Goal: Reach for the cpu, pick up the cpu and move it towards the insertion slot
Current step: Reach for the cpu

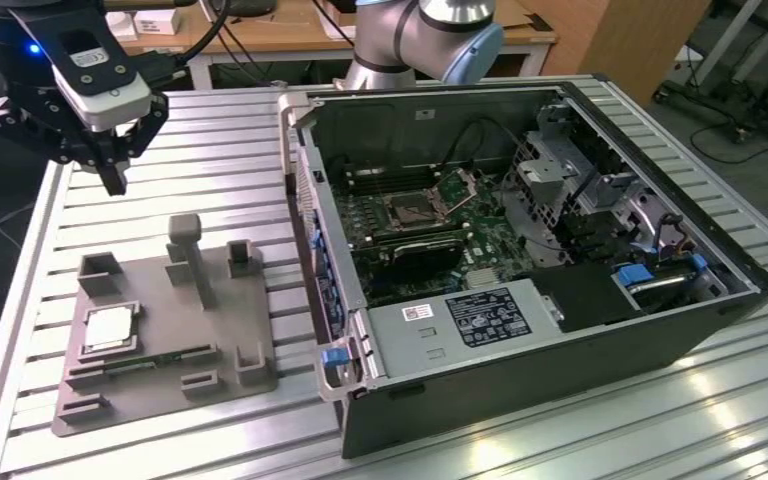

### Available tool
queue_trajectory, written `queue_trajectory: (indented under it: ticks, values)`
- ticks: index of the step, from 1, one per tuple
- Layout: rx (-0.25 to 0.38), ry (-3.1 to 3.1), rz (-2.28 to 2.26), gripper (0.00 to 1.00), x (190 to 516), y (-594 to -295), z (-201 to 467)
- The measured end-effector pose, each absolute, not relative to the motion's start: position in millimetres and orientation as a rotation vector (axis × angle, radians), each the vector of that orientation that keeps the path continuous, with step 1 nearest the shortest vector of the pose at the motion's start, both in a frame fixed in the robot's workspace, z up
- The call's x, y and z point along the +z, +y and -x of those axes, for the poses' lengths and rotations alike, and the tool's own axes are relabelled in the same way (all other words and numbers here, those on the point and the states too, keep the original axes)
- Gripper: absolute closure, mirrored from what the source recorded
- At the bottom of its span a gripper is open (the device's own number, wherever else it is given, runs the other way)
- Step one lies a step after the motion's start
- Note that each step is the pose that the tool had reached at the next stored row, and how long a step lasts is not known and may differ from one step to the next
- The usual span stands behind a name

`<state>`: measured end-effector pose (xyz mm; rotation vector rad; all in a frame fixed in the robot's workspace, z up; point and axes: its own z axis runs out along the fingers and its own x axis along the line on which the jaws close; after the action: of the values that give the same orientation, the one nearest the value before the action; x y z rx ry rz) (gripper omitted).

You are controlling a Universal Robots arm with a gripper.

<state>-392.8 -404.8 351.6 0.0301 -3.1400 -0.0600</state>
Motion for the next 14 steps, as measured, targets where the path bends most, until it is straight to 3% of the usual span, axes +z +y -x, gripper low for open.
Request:
queue_trajectory:
  ticks: [14]
  values:
    - [-0.06,-3.14,-0.03,0.89,351.2,-404.8,398.3]
